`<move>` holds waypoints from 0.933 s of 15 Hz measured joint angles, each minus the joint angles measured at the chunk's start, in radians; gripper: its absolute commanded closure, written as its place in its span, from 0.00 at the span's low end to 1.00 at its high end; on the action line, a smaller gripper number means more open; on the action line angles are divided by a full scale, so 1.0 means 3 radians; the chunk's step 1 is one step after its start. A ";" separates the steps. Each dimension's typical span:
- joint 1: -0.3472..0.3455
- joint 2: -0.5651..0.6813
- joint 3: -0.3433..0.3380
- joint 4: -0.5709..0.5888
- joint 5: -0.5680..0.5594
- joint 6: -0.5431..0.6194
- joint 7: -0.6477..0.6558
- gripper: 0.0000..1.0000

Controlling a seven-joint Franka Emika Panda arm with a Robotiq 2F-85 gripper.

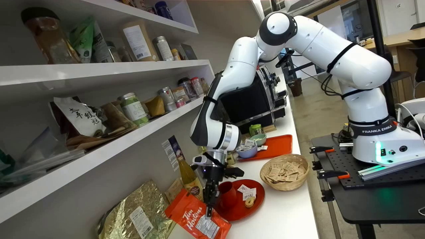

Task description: Put the orange bag on the table

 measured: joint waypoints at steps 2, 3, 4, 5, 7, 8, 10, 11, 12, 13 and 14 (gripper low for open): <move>-0.0003 0.0041 0.0036 -0.0048 0.0012 0.0000 -0.0107 0.99; -0.0004 0.0056 0.0050 -0.0082 0.0017 0.0000 -0.0168 0.99; -0.0004 0.0063 0.0064 -0.0116 0.0021 0.0000 -0.0236 0.99; -0.0005 0.0064 0.0075 -0.0145 0.0023 0.0004 -0.0305 0.99; -0.0026 0.0062 0.0106 -0.0179 0.0055 0.0026 -0.0486 0.99; -0.0041 0.0062 0.0123 -0.0189 0.0082 0.0036 -0.0580 0.99; -0.0073 0.0063 0.0159 -0.0206 0.0159 0.0058 -0.0755 0.73; -0.0086 0.0063 0.0178 -0.0213 0.0212 0.0072 -0.0831 0.71; -0.0097 0.0063 0.0192 -0.0221 0.0260 0.0083 -0.0889 0.64; -0.0104 0.0063 0.0200 -0.0238 0.0288 0.0091 -0.0910 0.58; -0.0107 0.0059 0.0204 -0.0266 0.0305 0.0092 -0.0911 0.49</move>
